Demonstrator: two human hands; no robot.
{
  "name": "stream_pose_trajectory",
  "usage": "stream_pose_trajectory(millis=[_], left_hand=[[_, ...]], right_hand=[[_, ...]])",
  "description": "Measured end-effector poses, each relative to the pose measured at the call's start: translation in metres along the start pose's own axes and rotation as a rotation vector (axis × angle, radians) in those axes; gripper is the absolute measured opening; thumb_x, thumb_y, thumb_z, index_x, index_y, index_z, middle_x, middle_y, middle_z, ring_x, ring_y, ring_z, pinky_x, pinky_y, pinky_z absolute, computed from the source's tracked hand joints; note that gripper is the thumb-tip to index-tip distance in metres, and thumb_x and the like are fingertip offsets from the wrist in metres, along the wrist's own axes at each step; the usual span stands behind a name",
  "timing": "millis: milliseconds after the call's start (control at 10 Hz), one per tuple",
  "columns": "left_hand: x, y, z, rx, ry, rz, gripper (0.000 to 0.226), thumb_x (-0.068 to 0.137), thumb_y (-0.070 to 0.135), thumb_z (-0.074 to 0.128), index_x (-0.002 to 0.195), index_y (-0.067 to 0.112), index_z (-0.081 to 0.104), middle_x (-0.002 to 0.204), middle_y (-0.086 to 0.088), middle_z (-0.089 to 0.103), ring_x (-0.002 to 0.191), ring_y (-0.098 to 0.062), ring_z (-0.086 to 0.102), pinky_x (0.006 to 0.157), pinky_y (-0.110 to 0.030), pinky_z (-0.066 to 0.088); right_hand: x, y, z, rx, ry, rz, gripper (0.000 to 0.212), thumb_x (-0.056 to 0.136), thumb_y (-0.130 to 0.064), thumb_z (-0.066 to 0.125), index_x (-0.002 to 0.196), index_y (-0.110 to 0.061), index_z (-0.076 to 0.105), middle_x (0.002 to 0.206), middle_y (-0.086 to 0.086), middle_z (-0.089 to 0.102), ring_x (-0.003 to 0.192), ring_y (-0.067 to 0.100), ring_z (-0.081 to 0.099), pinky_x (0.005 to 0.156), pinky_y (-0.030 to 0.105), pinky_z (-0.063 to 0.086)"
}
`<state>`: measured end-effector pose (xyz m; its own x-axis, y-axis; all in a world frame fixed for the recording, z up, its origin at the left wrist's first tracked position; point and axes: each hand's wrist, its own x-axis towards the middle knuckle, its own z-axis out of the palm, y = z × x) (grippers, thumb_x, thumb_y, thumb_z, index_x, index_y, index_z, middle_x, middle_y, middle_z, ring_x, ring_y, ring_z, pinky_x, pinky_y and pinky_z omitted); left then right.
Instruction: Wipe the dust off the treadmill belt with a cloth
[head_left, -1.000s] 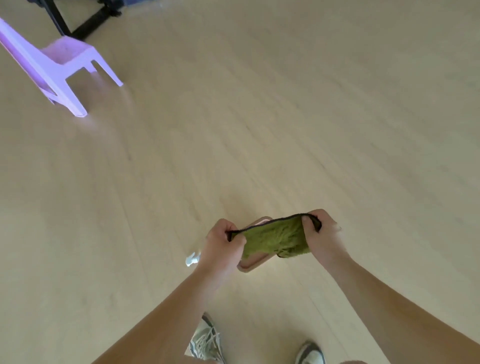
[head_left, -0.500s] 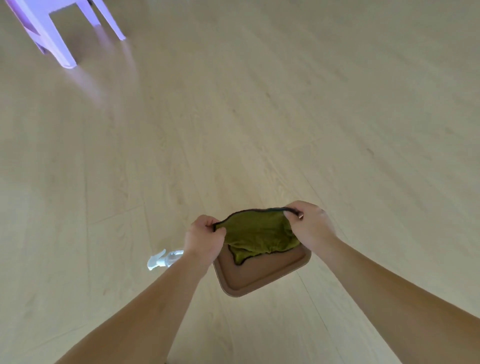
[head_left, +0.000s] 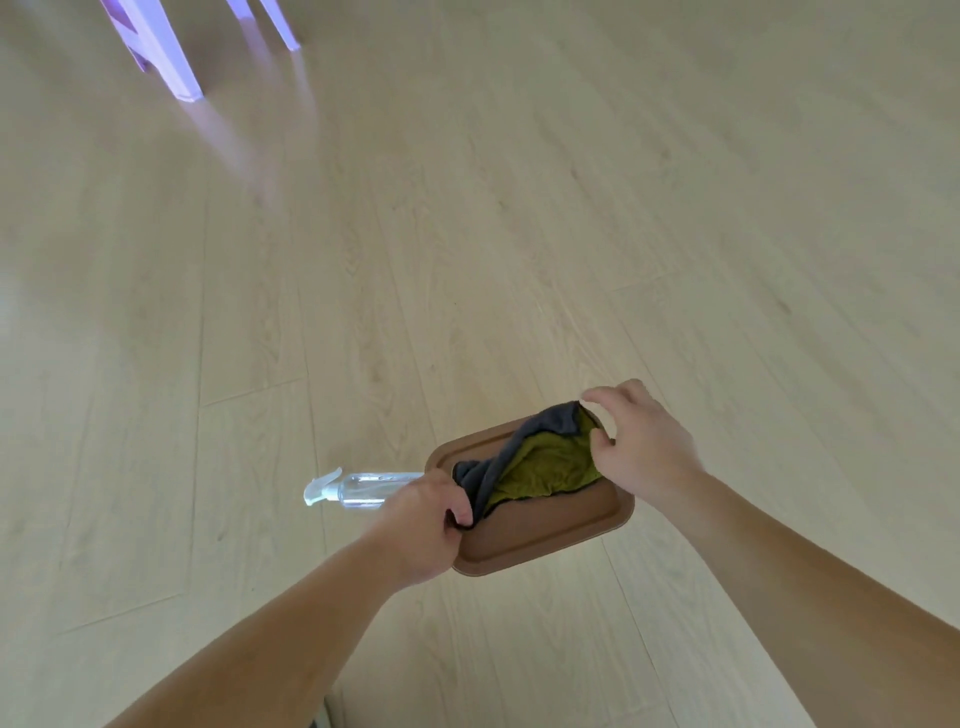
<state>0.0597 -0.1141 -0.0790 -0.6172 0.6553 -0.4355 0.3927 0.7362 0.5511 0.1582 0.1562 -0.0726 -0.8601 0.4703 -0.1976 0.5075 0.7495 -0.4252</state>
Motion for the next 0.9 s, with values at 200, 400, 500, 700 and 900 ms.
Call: stream_pose_trajectory(millis=[200,400,500,700,900], left_hand=[[0.0,0.008,0.017,0.027,0.091,-0.017,0.019,0.089,0.019,0.06,0.098,0.032,0.071,0.107,0.013,0.054,0.092,-0.012,0.058,0.085,-0.032,0.052],[-0.001,0.001,0.012,-0.044,0.273,0.014,0.019,0.081,0.022,0.054,0.089,0.029,0.07,0.093,0.015,0.056,0.081,-0.012,0.06,0.075,-0.038,0.054],[-0.004,0.003,0.001,-0.034,0.372,0.01,0.018,0.075,0.025,0.051,0.085,0.026,0.066,0.089,0.014,0.056,0.077,-0.012,0.061,0.067,-0.035,0.053],[-0.017,0.001,0.005,0.149,0.066,0.004,0.027,0.083,0.025,0.054,0.105,0.035,0.065,0.102,0.018,0.056,0.088,-0.011,0.056,0.076,-0.027,0.048],[-0.014,0.039,-0.06,0.176,0.12,-0.015,0.028,0.094,0.024,0.046,0.115,0.036,0.06,0.104,0.012,0.063,0.091,-0.01,0.059,0.076,-0.027,0.053]], right_hand=[[0.013,-0.012,0.043,-0.072,-0.057,-0.164,0.04,0.102,-0.031,0.057,0.142,-0.037,0.057,0.125,-0.009,0.058,0.113,0.017,0.057,0.083,0.035,0.053],[0.014,-0.013,0.042,-0.075,0.095,-0.152,0.025,0.1,-0.027,0.058,0.116,-0.029,0.076,0.106,-0.007,0.062,0.092,0.017,0.062,0.071,0.031,0.053],[0.009,-0.025,0.017,-0.017,0.225,-0.244,0.017,0.089,-0.02,0.066,0.097,-0.026,0.079,0.093,-0.011,0.062,0.076,0.014,0.061,0.062,0.027,0.051],[-0.015,-0.022,-0.02,-0.257,-0.341,-0.078,0.022,0.092,-0.026,0.064,0.106,-0.038,0.075,0.112,-0.013,0.059,0.104,0.015,0.06,0.085,0.03,0.052],[-0.017,-0.066,-0.042,-0.146,-0.138,-0.125,0.024,0.102,-0.042,0.051,0.108,-0.034,0.072,0.111,-0.01,0.066,0.096,0.017,0.064,0.08,0.035,0.056]])
